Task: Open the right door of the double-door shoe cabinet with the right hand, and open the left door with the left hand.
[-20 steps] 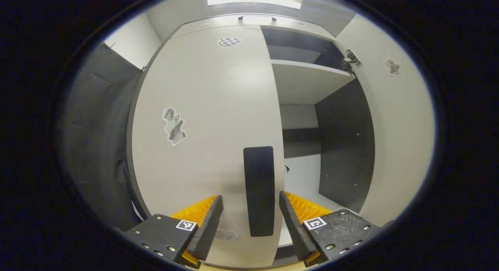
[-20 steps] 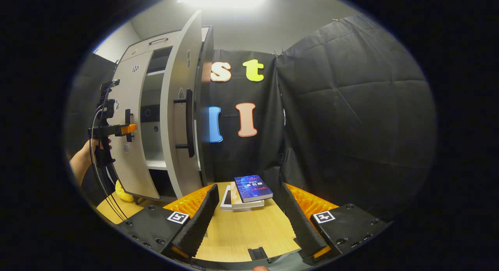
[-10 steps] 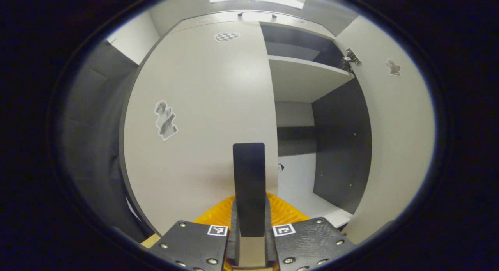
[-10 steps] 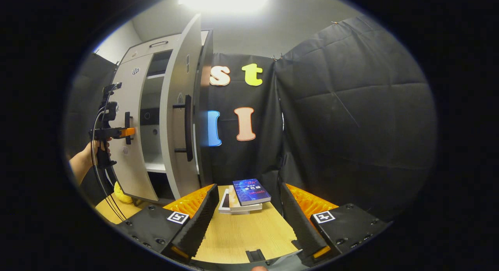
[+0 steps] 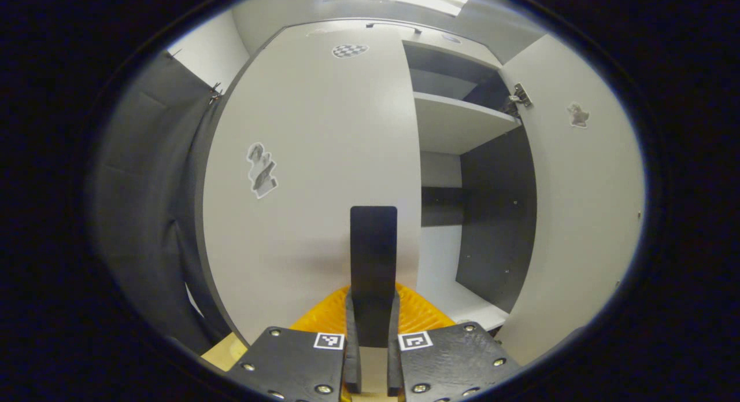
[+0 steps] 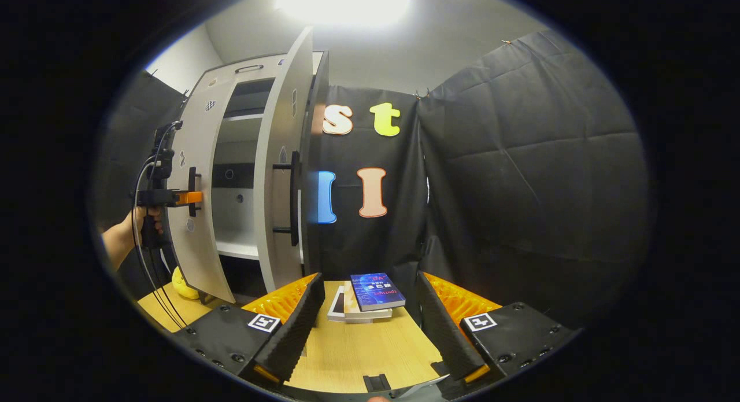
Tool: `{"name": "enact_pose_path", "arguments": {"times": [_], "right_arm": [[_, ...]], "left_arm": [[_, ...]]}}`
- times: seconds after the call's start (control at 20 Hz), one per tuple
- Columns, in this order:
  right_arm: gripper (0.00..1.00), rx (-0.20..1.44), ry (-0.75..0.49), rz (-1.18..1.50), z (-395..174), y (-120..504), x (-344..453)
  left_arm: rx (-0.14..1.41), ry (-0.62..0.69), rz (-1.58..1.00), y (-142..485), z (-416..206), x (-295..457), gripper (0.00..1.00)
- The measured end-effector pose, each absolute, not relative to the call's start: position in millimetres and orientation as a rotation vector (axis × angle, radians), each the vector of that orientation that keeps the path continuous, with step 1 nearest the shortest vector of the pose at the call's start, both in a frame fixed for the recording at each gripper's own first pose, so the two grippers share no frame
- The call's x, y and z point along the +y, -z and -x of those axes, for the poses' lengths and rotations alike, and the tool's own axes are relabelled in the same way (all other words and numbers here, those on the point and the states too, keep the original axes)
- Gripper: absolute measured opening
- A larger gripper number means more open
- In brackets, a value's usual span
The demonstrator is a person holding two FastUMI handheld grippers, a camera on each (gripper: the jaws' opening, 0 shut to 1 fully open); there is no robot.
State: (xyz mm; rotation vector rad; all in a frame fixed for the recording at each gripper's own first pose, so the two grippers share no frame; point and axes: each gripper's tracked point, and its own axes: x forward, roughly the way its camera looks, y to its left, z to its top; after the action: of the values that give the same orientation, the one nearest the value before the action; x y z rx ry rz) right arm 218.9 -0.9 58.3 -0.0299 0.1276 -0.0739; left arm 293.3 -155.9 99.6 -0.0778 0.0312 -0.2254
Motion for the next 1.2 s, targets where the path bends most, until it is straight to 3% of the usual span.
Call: {"name": "enact_pose_path", "arguments": {"times": [0.7,1.2], "right_arm": [[0.99,0.11,-0.079,0.006,-224.9,-63.3,43.1],[0.99,0.092,-0.123,0.019,-228.0,-65.7,53.9]], "left_arm": [[0.031,0.298,0.055,-104.0,-226.6,-110.2,0.19],[0.027,0.308,0.058,-102.8,-196.9,-68.8,0.19]]}}
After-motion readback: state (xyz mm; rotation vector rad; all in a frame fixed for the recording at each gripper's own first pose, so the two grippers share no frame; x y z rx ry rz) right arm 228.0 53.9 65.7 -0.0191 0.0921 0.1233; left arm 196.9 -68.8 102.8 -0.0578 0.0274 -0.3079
